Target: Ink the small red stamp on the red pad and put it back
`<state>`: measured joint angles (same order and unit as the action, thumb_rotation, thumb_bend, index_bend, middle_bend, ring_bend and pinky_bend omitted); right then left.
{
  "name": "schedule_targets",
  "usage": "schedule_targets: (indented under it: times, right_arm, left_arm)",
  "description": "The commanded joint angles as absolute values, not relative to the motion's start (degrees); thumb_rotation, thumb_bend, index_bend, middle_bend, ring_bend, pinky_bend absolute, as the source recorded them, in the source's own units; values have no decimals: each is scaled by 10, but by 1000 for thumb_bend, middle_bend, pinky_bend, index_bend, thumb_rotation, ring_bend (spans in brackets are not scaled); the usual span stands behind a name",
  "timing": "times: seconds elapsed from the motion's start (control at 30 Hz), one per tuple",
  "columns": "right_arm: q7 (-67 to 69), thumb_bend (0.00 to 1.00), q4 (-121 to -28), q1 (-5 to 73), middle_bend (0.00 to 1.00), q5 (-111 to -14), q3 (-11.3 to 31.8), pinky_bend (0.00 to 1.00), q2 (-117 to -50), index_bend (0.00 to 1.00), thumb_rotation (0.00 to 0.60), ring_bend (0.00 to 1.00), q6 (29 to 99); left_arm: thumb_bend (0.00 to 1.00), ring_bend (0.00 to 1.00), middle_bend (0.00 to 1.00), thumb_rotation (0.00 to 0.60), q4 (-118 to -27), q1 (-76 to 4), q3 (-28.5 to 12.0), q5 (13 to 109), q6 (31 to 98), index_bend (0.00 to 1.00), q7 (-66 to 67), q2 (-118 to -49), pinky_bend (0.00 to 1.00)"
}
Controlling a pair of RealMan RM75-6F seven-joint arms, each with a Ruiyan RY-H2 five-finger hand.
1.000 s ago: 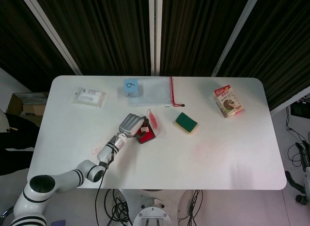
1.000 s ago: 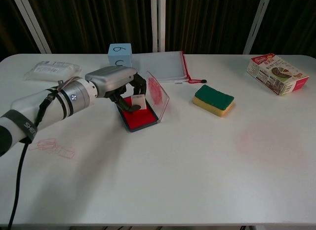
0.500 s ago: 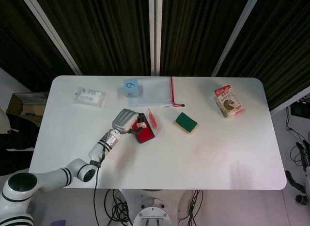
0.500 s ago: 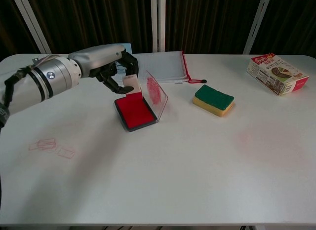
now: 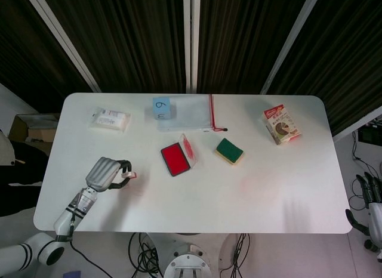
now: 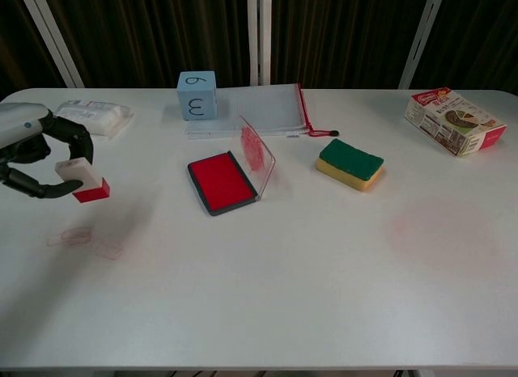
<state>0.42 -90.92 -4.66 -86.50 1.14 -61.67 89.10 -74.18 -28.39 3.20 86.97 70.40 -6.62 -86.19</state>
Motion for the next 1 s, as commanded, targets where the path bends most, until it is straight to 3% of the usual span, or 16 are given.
schedule_targets:
  times: [0.03, 1.0]
  right_arm:
    - [-1, 228, -913, -48, 0, -863, 11, 0, -616, 0, 600, 0, 892]
    - [-20, 228, -925, -48, 0, -861, 9, 0, -616, 0, 600, 0, 891]
  left_arm:
    - [482, 1000, 659, 600, -674, -248, 56, 897, 737, 635, -123, -888, 1000]
    - [464, 1000, 633, 600, -518, -228, 61, 929, 730, 611, -198, -967, 1000]
